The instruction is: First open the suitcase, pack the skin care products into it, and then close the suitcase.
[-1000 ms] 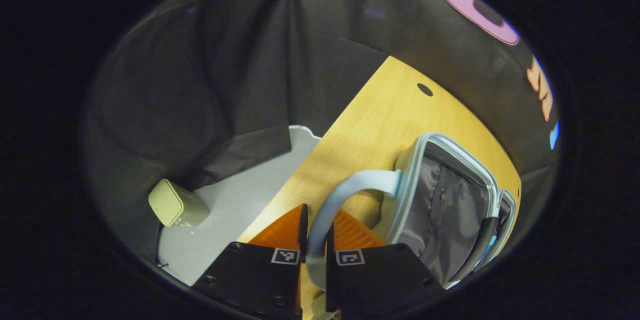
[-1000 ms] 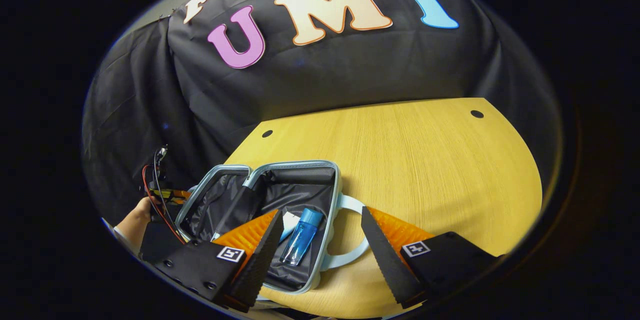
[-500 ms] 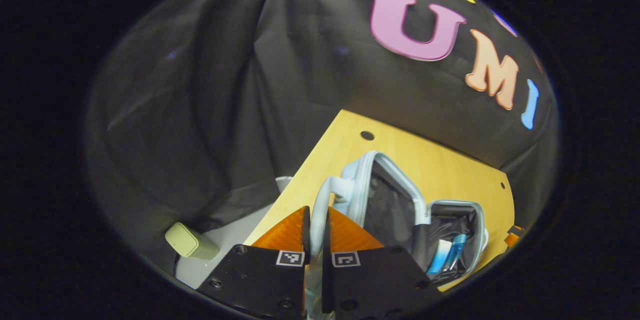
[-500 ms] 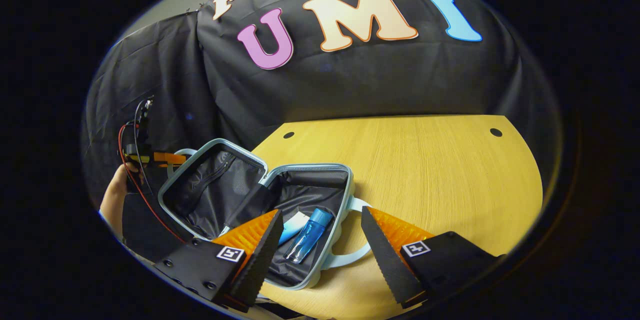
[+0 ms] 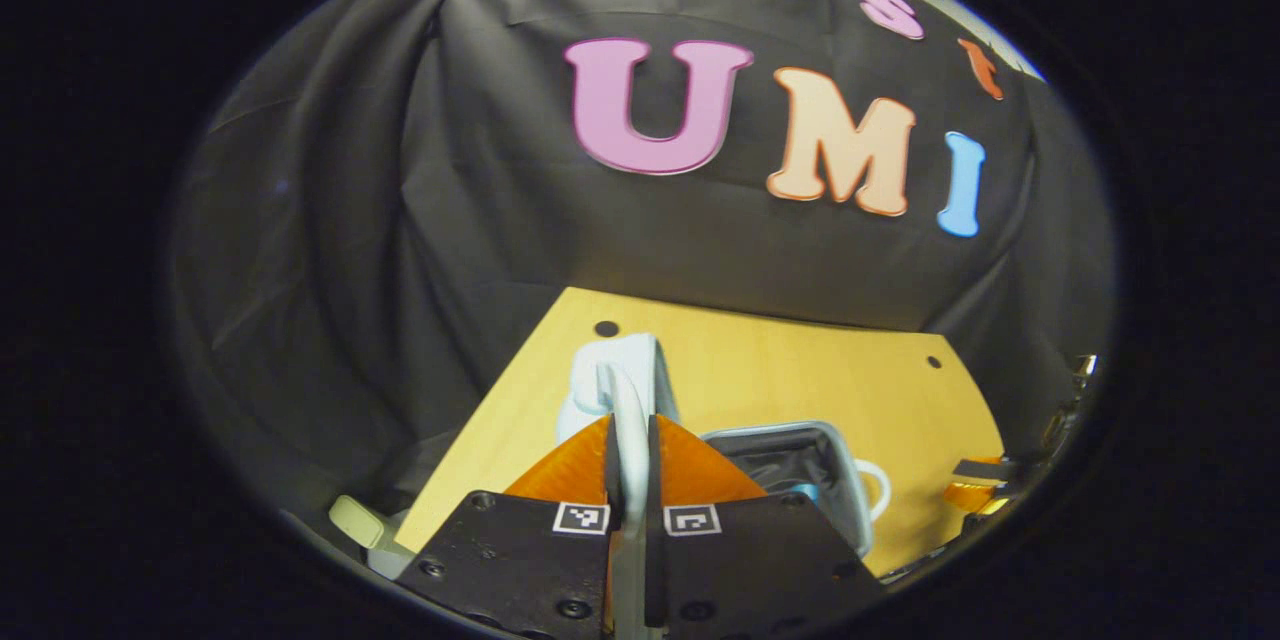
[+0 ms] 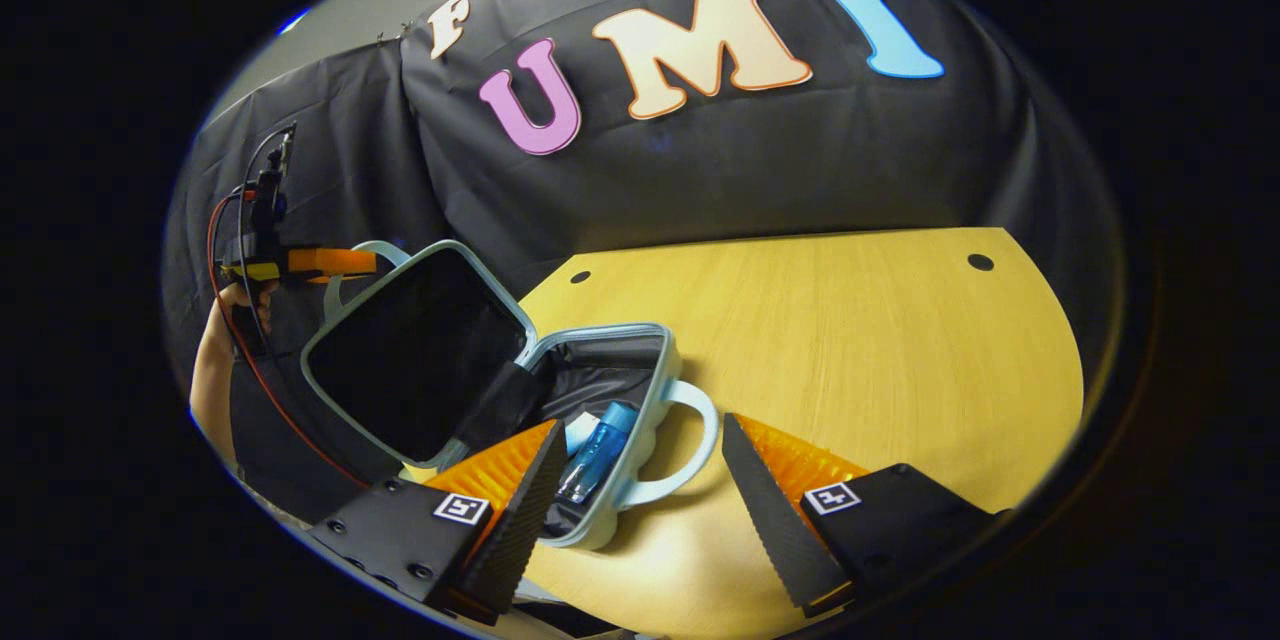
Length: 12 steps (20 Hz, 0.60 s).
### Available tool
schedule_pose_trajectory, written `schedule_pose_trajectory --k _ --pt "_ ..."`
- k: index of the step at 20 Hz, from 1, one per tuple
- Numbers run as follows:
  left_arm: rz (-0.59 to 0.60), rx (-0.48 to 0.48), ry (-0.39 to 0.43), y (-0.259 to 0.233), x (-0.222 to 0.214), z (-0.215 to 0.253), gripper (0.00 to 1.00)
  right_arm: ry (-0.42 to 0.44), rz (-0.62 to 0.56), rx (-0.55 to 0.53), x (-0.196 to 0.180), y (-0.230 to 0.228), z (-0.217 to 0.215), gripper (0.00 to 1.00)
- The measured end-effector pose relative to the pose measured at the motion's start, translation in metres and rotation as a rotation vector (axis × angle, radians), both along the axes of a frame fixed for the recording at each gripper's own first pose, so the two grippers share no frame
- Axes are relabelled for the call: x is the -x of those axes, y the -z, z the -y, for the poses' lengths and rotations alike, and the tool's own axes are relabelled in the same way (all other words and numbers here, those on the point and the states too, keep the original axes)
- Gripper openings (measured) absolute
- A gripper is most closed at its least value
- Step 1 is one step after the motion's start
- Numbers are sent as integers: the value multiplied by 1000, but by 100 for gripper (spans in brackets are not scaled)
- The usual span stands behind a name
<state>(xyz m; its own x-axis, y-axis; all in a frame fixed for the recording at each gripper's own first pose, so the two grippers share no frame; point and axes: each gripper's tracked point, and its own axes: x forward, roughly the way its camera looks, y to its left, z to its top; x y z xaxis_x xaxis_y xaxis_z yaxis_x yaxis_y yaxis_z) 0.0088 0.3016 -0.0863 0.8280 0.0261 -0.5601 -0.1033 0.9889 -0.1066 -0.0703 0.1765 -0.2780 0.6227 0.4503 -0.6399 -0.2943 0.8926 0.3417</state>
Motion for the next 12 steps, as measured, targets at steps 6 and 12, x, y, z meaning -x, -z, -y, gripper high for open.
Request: schedule_pose_trajectory --k 6,12 --pt "22 105 181 3 -22 124 6 57 3 -1 3 -2 46 98" --pt "-87 200 341 47 -25 234 7 136 22 22 1 -10 98 98"
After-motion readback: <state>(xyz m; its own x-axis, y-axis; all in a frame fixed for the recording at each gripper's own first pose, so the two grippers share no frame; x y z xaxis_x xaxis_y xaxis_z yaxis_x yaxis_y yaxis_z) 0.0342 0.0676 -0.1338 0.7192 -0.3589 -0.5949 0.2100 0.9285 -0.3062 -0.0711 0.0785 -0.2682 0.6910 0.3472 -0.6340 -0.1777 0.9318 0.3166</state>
